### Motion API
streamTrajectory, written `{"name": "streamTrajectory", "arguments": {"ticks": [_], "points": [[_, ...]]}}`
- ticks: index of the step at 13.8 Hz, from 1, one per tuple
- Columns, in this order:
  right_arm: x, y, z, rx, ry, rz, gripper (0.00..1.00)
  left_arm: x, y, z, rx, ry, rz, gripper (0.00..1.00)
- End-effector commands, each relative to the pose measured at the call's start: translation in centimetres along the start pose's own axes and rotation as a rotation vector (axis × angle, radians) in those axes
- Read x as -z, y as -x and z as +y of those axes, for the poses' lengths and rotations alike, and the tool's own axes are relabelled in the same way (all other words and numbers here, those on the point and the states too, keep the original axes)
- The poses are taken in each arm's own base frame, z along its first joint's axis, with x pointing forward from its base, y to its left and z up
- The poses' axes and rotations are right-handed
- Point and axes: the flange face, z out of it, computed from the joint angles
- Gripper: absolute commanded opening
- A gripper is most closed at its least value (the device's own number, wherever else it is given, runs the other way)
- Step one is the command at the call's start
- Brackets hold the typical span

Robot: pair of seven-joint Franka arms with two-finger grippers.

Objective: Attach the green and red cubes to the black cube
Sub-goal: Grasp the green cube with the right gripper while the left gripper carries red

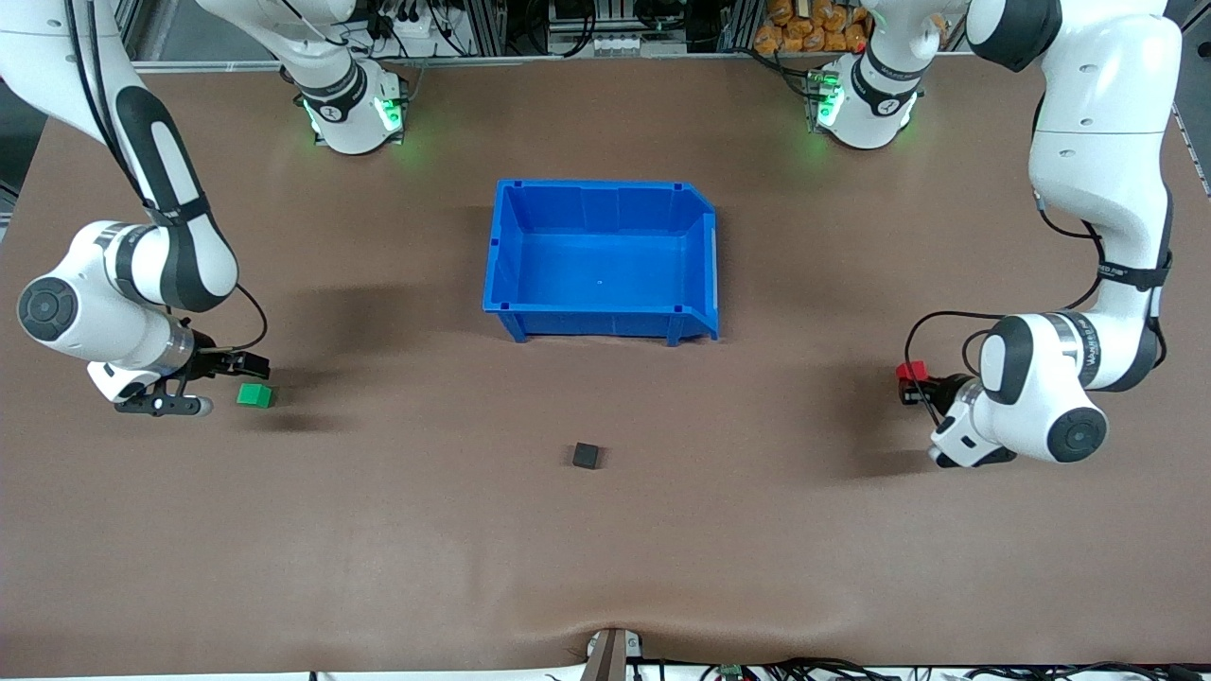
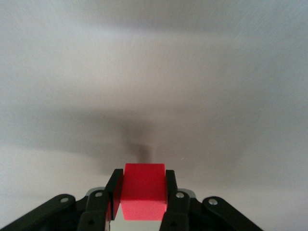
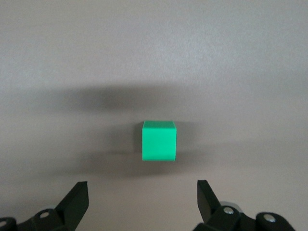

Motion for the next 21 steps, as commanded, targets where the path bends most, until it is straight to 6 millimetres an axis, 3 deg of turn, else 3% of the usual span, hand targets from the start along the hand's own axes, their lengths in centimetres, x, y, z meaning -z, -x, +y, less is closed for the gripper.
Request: {"name": "streamTrajectory", "arguments": {"ticks": [1, 4, 8, 10, 11, 12, 14, 17, 20, 21], "points": [[-1.5, -0.5, 0.2, -0.004, 0.000, 0.020, 1.00, 2.3, 0.0, 1.2, 0.132, 0.034, 0.034, 0.00], [-4.3, -1.1, 0.7, 0.019, 0.005, 0.021, 1.00, 4.6, -0.5, 1.8, 0.318, 0.079, 0.073, 0.00], [-6.1, -1.4, 2.3, 0.048, 0.007, 0.039, 0.97, 4.7, -2.5, 4.6, 0.452, 0.150, 0.091, 0.00], [-6.8, -1.3, 2.2, 0.046, 0.002, 0.033, 0.35, 4.7, -3.1, 5.2, 0.507, 0.159, 0.095, 0.00], [-7.1, -1.2, 2.2, 0.042, 0.000, 0.028, 0.18, 5.0, -3.3, 5.6, 0.578, 0.174, 0.098, 0.00], [-7.1, -1.2, 2.2, 0.042, 0.000, 0.028, 0.09, 5.3, -3.2, 5.9, 0.635, 0.185, 0.095, 0.00], [-7.0, -1.3, 1.9, 0.050, -0.001, 0.028, 0.05, 5.3, -3.3, 7.3, 0.764, 0.269, 0.064, 0.00], [-5.7, -1.8, 2.1, 0.189, 0.007, 0.052, 0.00, 4.7, -2.0, 14.4, 0.968, 0.319, 0.019, 0.00], [-3.6, -3.1, 3.7, 0.433, 0.031, 0.097, 0.00, 4.1, -1.4, 19.5, 1.114, 0.399, -0.001, 0.00], [-2.5, -4.0, 4.4, 0.516, 0.049, 0.120, 0.00, 4.2, -1.3, 20.1, 1.154, 0.415, 0.000, 0.00]]}}
